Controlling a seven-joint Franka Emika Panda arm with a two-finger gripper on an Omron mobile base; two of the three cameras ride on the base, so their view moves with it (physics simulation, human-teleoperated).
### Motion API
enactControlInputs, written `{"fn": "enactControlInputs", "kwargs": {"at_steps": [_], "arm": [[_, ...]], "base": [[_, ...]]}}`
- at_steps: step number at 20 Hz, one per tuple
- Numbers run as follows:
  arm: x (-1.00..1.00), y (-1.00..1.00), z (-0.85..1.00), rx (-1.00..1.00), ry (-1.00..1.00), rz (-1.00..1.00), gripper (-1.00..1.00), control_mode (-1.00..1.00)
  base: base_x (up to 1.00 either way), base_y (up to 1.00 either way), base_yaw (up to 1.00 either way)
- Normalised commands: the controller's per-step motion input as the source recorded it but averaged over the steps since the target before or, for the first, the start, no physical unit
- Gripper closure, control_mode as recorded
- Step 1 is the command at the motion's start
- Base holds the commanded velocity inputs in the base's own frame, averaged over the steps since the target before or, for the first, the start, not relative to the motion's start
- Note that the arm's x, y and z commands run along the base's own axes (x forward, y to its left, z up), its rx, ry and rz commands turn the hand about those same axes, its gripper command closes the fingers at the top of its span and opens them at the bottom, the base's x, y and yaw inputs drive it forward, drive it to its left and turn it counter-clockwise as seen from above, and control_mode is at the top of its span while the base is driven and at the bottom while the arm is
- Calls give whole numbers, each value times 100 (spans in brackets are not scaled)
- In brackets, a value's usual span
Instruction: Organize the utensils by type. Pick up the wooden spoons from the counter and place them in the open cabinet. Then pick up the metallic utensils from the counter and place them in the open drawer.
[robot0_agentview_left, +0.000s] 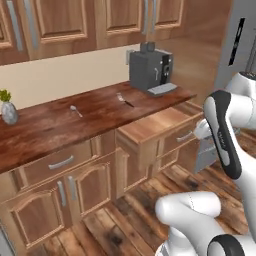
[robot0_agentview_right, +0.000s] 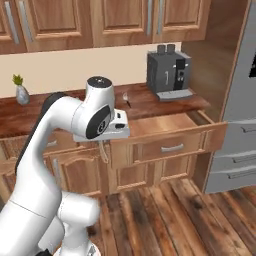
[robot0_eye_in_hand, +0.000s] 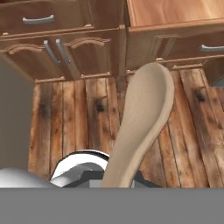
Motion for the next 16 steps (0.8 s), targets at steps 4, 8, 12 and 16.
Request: {"fn": "enactControlInputs", "kwargs": {"at_steps": [4,8,12,16], "arm": [[0,0,0,0,0,0,100,100],[0,0,0,0,0,0,100,100],[0,0,0,0,0,0,100,100],[0,0,0,0,0,0,100,100]], "base": [[-39,-1,-70],[-11,0,-85],[0,-4,-92],[0,-14,-93]]}}
